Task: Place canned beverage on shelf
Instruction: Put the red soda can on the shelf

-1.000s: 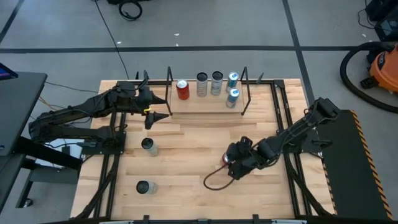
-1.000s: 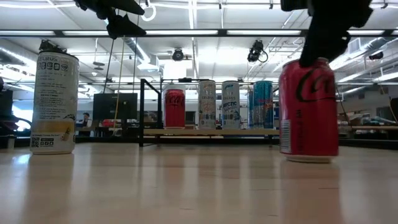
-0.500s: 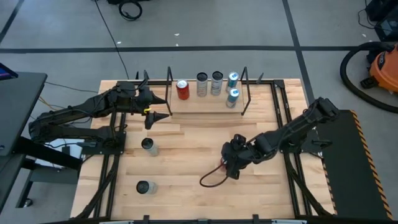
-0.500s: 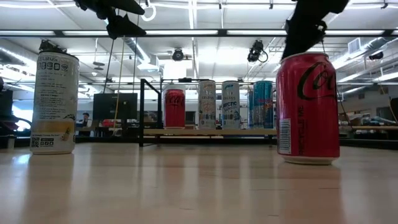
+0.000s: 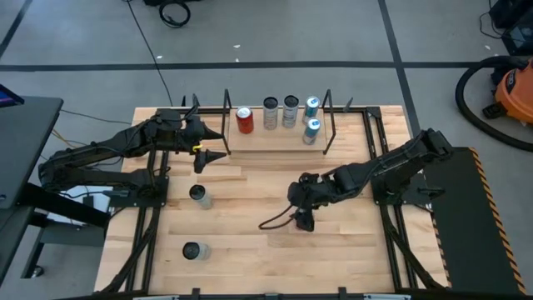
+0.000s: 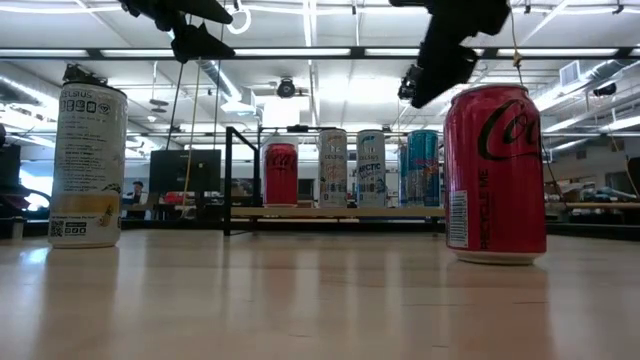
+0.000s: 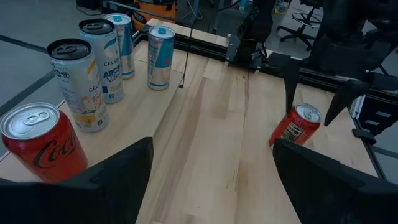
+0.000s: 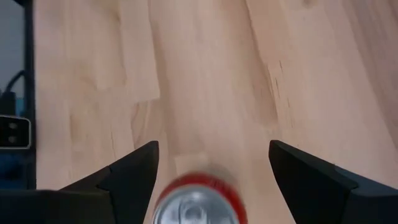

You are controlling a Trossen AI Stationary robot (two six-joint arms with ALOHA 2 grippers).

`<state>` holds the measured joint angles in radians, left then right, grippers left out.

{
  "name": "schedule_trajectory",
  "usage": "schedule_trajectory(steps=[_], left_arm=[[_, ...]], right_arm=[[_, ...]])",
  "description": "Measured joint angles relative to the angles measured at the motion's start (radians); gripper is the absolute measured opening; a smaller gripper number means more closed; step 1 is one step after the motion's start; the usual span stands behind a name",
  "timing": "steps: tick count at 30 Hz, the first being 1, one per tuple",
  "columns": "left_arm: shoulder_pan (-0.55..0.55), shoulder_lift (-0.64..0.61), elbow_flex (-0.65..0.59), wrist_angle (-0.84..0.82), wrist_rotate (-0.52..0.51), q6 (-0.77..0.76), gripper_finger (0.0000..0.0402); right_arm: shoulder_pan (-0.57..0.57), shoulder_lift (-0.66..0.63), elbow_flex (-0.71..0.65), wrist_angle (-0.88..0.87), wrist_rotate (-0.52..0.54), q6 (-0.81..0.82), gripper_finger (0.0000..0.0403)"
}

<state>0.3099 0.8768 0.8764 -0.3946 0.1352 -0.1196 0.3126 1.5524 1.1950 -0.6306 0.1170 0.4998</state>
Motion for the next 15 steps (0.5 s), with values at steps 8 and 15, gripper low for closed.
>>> schedule_trajectory(steps=[8,15], left_arm=[[0.0,0.0,0.0,-0.006,0.0,0.001,0.0332],[0.0,0.0,0.0,-0.008,0.0,0.002,0.0332]], right_arm=[[-0.051,0.0,0.0,0.081,-0.126,-0.139,0.0312],[-0.07,-0.001,0.0,0.068,-0.257,-0.177,0.0312]])
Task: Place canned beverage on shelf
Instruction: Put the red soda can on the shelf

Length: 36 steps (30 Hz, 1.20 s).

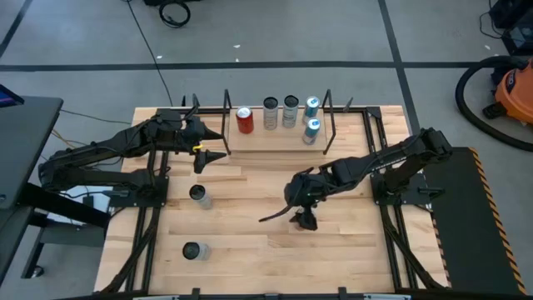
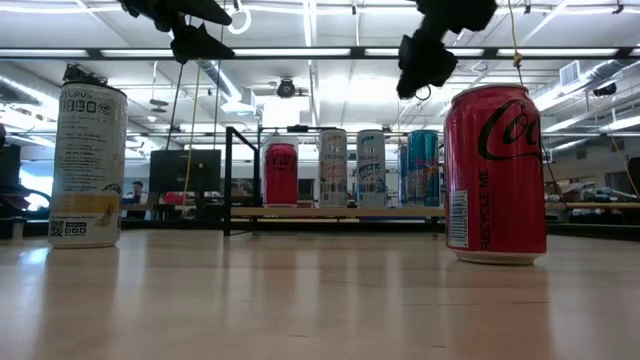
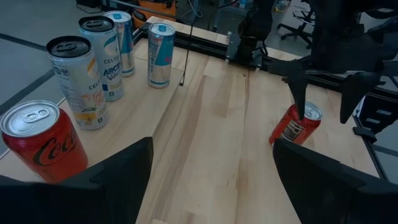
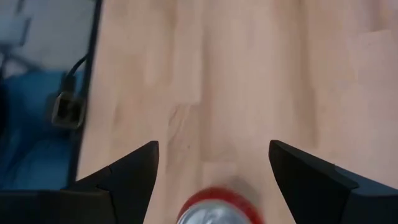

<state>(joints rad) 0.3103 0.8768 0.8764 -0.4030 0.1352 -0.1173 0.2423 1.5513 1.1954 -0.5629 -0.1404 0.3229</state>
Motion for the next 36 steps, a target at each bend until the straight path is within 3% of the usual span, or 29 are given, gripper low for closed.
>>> schedule_trajectory(steps=[5,12,16,33,36], left_arm=[[0.0,0.0,0.0,0.0,0.0,0.0,0.0332],[0.0,0.0,0.0,0.0,0.0,0.0,0.0332],[0.0,0.0,0.0,0.0,0.0,0.0,0.0332],[0.0,0.0,0.0,0.0,0.0,-0.002,0.0332],[0.0,0.0,0.0,0.001,0.0,-0.002,0.0332]], right_arm=[[0.004,0.0,0.0,-0.117,-0.092,-0.11,0.0312],[0.051,0.0,0.0,-0.218,0.089,-0.219,0.0312],[0.073,-0.001,0.001,-0.233,0.078,-0.25,0.0312],[0.084,-0.019,0.001,-0.247,0.033,-0.211,0.0312],[0.098,-0.043,0.001,-0.269,0.08,-0.185,0.0312]])
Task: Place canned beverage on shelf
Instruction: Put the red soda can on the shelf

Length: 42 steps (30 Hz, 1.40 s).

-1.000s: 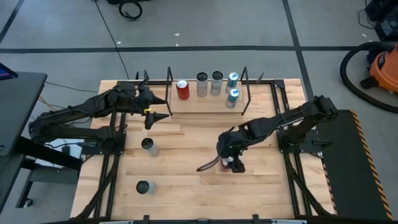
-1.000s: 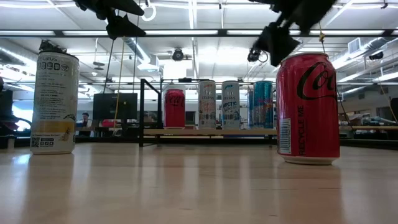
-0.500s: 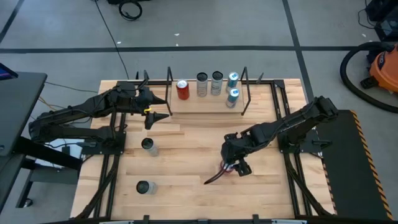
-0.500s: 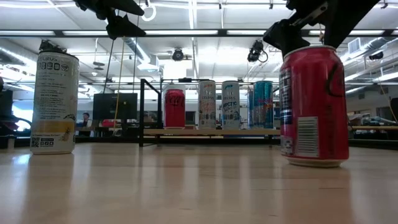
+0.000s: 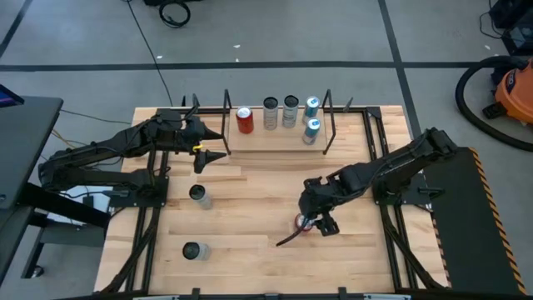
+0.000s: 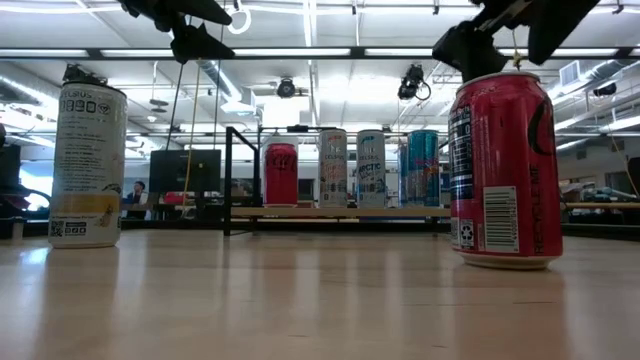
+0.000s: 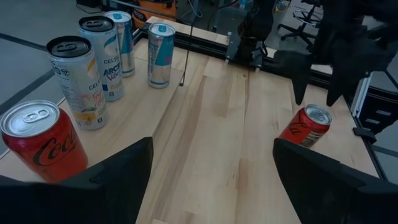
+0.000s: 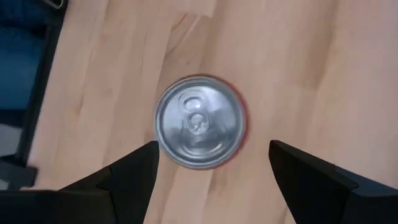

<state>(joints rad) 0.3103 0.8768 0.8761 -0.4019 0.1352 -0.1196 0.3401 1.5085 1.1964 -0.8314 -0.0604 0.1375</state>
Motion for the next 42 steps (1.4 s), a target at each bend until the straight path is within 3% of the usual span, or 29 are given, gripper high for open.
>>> schedule_trajectory(steps=[9,16,42], left_arm=[[0.0,0.0,0.0,0.002,0.0,0.001,0.0332],[0.0,0.0,0.0,0.002,0.0,0.002,0.0332],[0.0,0.0,0.0,0.002,0.0,0.003,0.0332]], right_arm=[[0.01,-0.039,-0.008,-0.122,0.225,0.132,0.0312],[0.031,-0.039,-0.055,-0.074,0.275,0.234,0.0312],[0.086,-0.038,-0.073,-0.018,0.219,0.409,0.0312]])
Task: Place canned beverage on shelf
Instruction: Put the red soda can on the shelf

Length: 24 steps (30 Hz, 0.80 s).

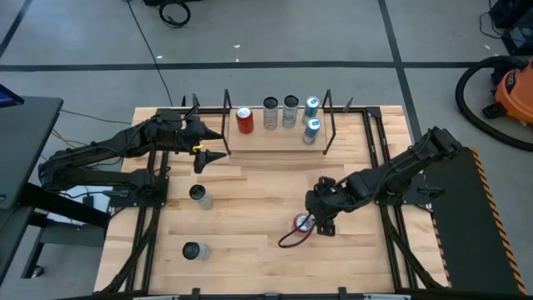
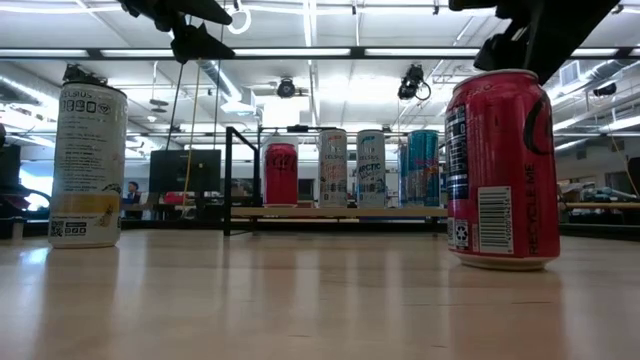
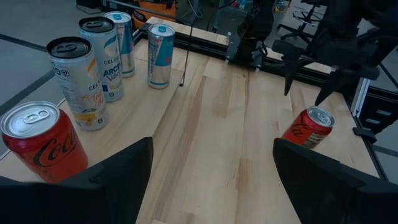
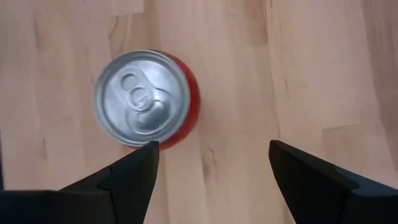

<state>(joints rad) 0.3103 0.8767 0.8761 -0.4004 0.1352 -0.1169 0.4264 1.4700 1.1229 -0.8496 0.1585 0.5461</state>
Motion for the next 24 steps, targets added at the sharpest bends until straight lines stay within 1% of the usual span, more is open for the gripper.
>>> schedule_trajectory(steps=[10,15,18,20,24], left_arm=[[0.0,0.0,0.0,0.0,0.0,0.0,0.0332],[0.0,0.0,0.0,0.0,0.0,0.0,0.0332],[0.0,0.0,0.0,0.0,0.0,0.0,0.0332],[0.0,0.0,0.0,0.0,0.0,-0.002,0.0332],[0.0,0.0,0.0,0.0,0.0,-0.002,0.0332]], right_arm=[[0.026,0.0,0.0,0.049,0.002,0.082,0.0312],[0.03,0.002,0.014,0.055,-0.024,-0.03,0.0312],[0.029,0.001,0.025,0.116,-0.057,-0.141,0.0312],[0.03,0.001,0.024,0.114,-0.08,-0.21,0.0312],[0.029,0.001,0.004,0.123,-0.073,-0.241,0.0312]])
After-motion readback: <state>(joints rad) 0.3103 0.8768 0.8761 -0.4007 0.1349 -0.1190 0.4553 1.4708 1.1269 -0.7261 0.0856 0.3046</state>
